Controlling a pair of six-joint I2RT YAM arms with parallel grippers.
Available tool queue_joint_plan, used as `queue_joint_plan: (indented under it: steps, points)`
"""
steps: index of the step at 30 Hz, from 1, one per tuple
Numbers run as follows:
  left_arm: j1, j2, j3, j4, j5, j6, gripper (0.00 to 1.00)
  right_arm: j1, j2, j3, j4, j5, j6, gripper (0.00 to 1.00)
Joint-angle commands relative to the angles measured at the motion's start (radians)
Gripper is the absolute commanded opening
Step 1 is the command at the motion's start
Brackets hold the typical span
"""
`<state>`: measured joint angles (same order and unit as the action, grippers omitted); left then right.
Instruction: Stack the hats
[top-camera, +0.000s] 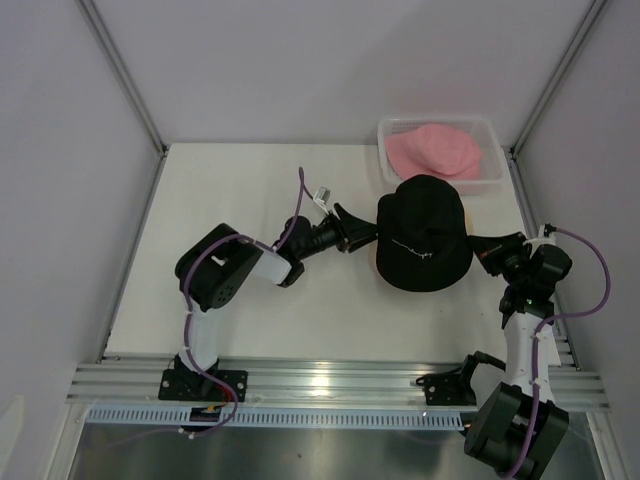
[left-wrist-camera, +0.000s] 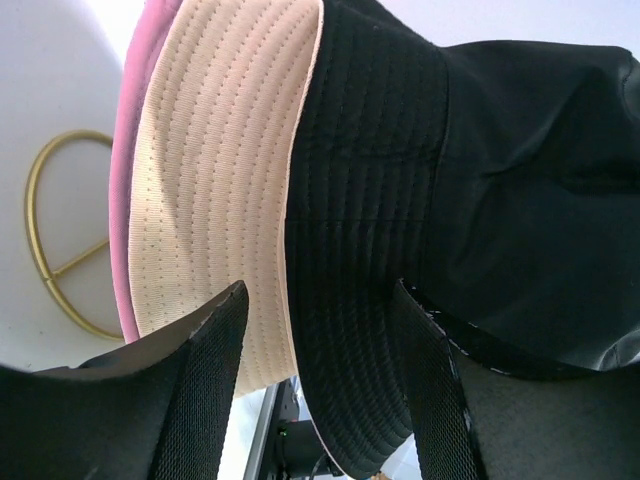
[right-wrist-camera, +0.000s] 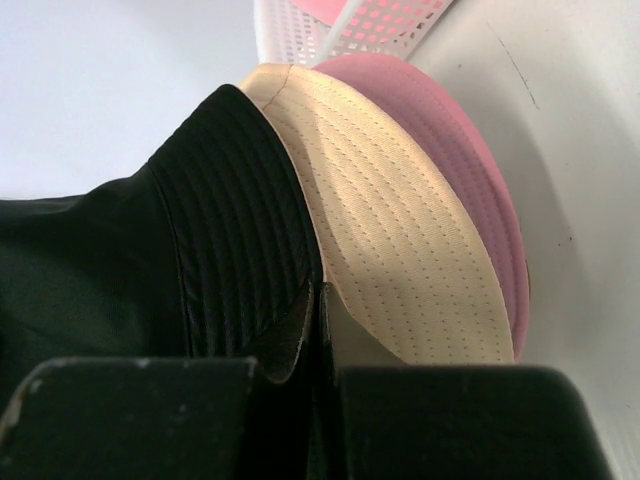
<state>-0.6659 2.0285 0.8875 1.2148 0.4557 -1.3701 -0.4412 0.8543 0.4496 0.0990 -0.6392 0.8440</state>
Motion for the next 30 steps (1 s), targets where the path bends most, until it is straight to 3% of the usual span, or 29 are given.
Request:
queue_joint_plan:
  steps: [1, 16, 19, 22, 23, 24, 30]
  points:
    - [-0.014, -0.050, 0.014, 0.400, 0.023, 0.017, 0.63, 0.007, 0.002, -0.014, 0.004, 0.013, -0.026, 0.00]
    - [-0.020, -0.065, 0.056, 0.404, 0.069, 0.029, 0.58, 0.019, 0.008, -0.035, -0.005, 0.055, -0.074, 0.00]
    - [-0.020, -0.057, 0.056, 0.404, 0.066, 0.023, 0.50, 0.025, 0.003, -0.043, -0.016, 0.072, -0.095, 0.00]
    - [-0.020, -0.053, 0.054, 0.404, 0.058, 0.022, 0.26, 0.032, -0.008, -0.043, -0.036, 0.095, -0.118, 0.00]
    - [-0.020, -0.053, 0.050, 0.402, 0.054, 0.025, 0.05, 0.035, -0.012, -0.043, -0.038, 0.096, -0.123, 0.00]
    - [-0.020, -0.051, 0.042, 0.400, 0.040, 0.023, 0.01, 0.041, -0.014, -0.042, -0.041, 0.107, -0.125, 0.00]
    - [-0.014, -0.044, -0.010, 0.400, -0.012, 0.032, 0.01, 0.059, -0.029, -0.031, -0.079, 0.147, -0.161, 0.00]
